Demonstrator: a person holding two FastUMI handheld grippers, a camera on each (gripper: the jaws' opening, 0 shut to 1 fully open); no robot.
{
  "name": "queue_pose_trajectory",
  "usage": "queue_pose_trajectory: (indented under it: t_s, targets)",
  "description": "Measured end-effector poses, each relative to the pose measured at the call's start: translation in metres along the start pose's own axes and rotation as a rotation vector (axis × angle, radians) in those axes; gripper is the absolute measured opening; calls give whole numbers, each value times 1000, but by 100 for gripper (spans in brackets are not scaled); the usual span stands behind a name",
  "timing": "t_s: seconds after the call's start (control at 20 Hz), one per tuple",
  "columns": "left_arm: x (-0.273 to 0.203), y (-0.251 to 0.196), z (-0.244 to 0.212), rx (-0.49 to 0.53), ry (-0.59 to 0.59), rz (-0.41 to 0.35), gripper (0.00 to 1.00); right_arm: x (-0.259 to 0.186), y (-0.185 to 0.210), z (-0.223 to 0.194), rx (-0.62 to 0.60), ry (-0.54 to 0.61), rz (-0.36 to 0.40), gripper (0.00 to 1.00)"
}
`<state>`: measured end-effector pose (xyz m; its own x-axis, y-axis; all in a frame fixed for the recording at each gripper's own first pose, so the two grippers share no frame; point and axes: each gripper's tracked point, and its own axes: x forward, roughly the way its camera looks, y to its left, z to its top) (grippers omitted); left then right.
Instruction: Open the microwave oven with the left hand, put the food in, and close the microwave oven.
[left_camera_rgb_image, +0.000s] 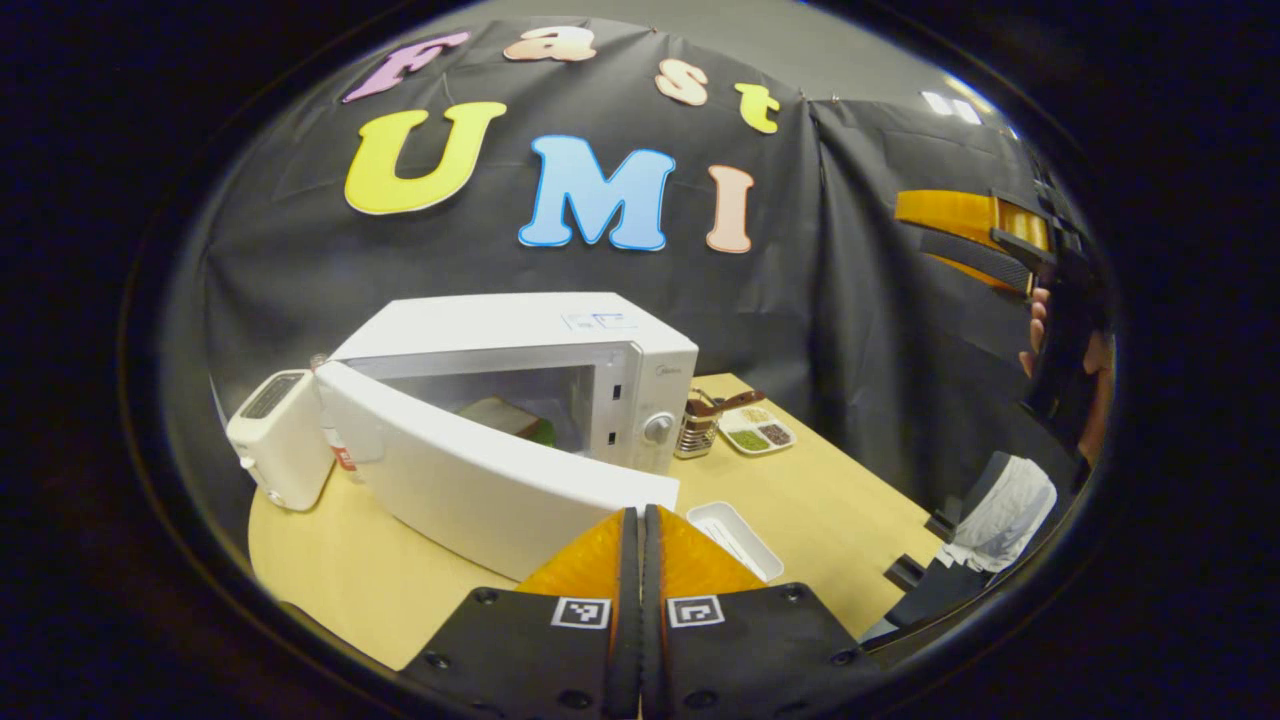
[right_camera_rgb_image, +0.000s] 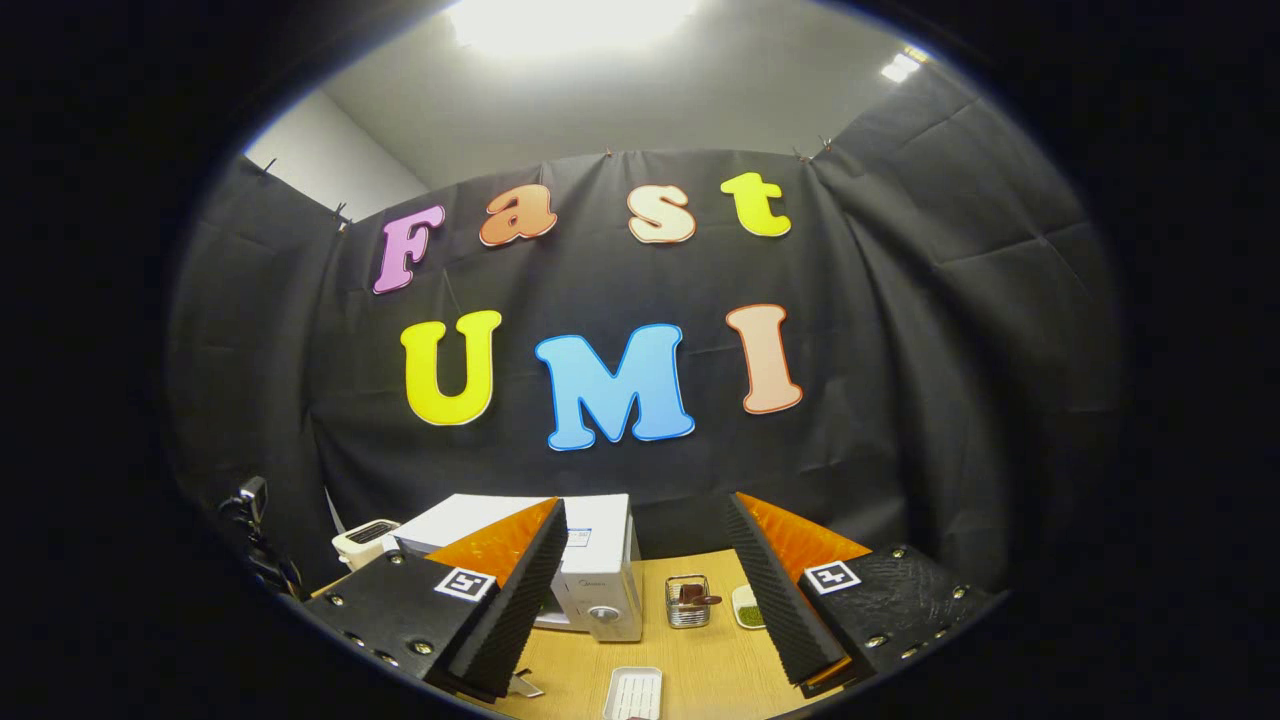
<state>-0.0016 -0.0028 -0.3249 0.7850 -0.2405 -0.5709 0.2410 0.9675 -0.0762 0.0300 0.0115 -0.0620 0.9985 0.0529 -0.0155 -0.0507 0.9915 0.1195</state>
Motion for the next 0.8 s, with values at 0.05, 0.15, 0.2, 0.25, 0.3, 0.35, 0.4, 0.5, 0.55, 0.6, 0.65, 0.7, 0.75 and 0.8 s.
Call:
queue_pose_trajectory:
  t_s: [0.05,0.15,0.2,0.25,0.3,0.35,0.4,0.5,0.55,0.6,0.65,0.7,0.75,0.8]
  targets:
    - [6,-2,5,-2,-1,-2,7,1,-4,-2,1,3,-1,96]
    - [19,-1,11,-16,4,0,7,5,-10,-2,15,15,-6,96]
    - [25,0,15,-24,5,1,7,5,-11,0,28,16,-3,96]
    - [33,-1,17,-28,6,-6,7,7,-14,3,37,10,-6,96]
    - [39,-3,18,-32,14,-20,7,8,-17,5,41,10,-14,96]
    - [45,-2,17,-29,17,-20,7,5,-19,5,45,12,-18,96]
    - [50,0,19,-26,20,-18,7,3,-20,7,41,7,-17,96]
    - [60,3,20,-27,29,-11,7,2,-25,7,30,5,-25,96]
    - [65,3,22,-33,26,-13,7,0,-26,6,28,8,-23,96]
    - [72,3,24,-40,25,-12,7,-1,-30,5,26,14,-25,96]
    - [76,3,27,-44,24,-11,7,-1,-32,4,25,20,-28,96]
    - [82,4,30,-48,25,-7,7,-1,-36,1,27,28,-31,96]
    - [86,4,32,-52,25,-5,7,0,-41,0,30,35,-32,96]
    - [89,4,34,-57,25,-3,7,1,-44,-1,33,41,-35,96]
